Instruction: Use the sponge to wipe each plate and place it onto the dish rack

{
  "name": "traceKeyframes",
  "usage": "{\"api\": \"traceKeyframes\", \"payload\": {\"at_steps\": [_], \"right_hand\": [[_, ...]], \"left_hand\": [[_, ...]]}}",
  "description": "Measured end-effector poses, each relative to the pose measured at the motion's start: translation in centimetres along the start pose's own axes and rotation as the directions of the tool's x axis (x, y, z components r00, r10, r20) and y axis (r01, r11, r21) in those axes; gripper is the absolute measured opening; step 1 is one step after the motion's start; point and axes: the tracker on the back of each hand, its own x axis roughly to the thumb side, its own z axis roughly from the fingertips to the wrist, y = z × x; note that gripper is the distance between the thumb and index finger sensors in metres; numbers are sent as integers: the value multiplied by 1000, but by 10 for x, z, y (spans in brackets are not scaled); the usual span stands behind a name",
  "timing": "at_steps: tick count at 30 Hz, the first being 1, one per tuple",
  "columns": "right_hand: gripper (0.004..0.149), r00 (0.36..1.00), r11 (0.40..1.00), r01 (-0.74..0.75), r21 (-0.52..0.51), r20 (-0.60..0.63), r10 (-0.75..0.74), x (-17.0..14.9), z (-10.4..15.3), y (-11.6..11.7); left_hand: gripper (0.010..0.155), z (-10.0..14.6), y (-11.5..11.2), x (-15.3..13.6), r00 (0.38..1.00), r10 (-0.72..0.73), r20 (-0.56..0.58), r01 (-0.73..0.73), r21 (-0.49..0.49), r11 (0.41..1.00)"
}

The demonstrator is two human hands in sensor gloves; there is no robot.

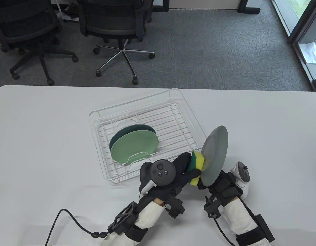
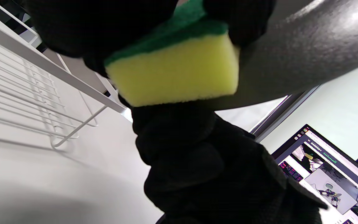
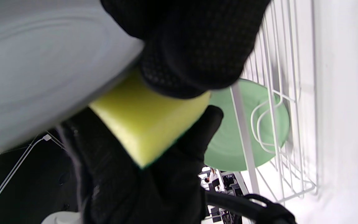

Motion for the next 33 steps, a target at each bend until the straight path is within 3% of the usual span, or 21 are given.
{"api": "traceKeyframes", "payload": {"at_steps": [10,16,23,33], "right_hand": [[46,998,995,-56,81,-26,59,-1,-2,9],[45,984,984,-125,130,-109,139,-5,-2,6],[45,955,959,-241,149,-137,262,-5,-4,6],[44,924,941,-321,105,-184,335,-6,-3,1]], "left_hand": [[74,-3,5,-22,990,118,-75,-115,37,993],[72,-2,13,-34,970,227,-89,-218,97,971],[72,2,32,-38,948,314,-49,-301,182,936],[71,9,52,-23,960,277,41,-279,222,934]]}}
